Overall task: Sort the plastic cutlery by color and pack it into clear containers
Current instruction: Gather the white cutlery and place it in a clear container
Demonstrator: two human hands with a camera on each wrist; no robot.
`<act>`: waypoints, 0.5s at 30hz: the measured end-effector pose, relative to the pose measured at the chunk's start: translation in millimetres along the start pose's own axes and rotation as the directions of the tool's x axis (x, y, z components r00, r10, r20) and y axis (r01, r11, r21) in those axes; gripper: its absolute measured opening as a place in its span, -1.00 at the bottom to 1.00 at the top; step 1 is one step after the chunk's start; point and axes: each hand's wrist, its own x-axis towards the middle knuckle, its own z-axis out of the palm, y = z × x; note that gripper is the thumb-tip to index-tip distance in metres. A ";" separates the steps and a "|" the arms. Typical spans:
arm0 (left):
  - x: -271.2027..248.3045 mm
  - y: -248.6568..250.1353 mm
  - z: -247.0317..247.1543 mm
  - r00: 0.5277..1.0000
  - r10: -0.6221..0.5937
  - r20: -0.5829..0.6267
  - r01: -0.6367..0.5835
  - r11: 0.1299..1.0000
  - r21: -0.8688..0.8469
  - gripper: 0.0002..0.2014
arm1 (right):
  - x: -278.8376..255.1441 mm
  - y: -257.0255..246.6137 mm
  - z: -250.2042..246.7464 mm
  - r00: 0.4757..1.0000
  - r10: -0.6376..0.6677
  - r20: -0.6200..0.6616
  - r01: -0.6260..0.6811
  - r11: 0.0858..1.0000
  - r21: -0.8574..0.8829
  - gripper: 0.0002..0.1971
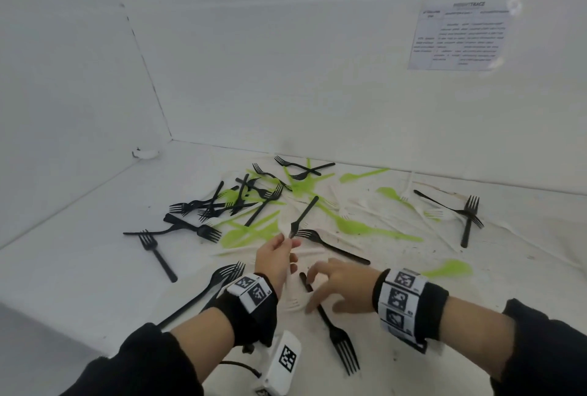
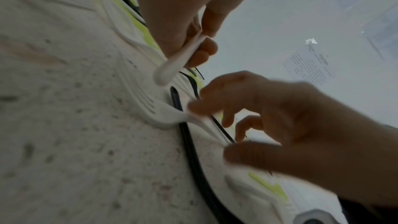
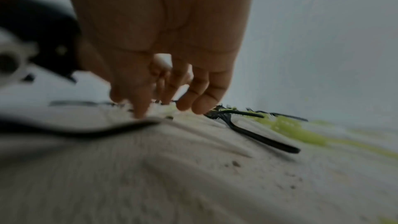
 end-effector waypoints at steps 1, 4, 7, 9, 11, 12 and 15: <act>0.3 -0.1 -3.3 1.000 0.005 -0.006 -0.005 1.000 0.011 -0.86 | 1.4 -2.0 3.2 0.998 -0.033 0.048 0.036 0.998 -0.054 -0.58; -2.1 1.2 -9.6 1.000 0.020 -0.016 -0.020 1.000 0.020 -0.84 | 4.4 -2.2 6.5 1.000 -0.005 -0.025 0.003 0.998 -0.059 -0.75; -5.2 -0.3 -13.2 0.999 0.023 -0.028 -0.023 1.000 -0.005 -0.81 | 5.2 4.6 7.6 0.977 0.083 -0.199 -0.087 0.996 -0.014 -0.77; -6.1 -3.7 -15.4 0.999 0.039 -0.028 -0.039 0.999 0.000 -0.84 | 4.7 8.1 4.3 0.930 0.215 -0.297 -0.202 0.977 0.075 -0.77; -7.0 -8.5 -16.8 0.998 0.058 -0.032 -0.057 0.998 0.005 -0.88 | 4.4 8.8 -1.8 0.840 0.393 -0.374 -0.270 0.901 0.341 -0.82; -7.9 -10.8 -16.3 0.998 0.061 -0.030 -0.061 0.998 0.005 -0.89 | 5.8 8.9 -4.7 0.786 0.476 -0.394 -0.260 0.833 0.489 -0.84; -13.5 -12.7 -9.9 0.999 0.039 0.014 -0.039 0.999 -0.006 -0.83 | 15.9 7.8 -13.5 0.675 0.638 -0.371 -0.184 0.633 0.752 -0.87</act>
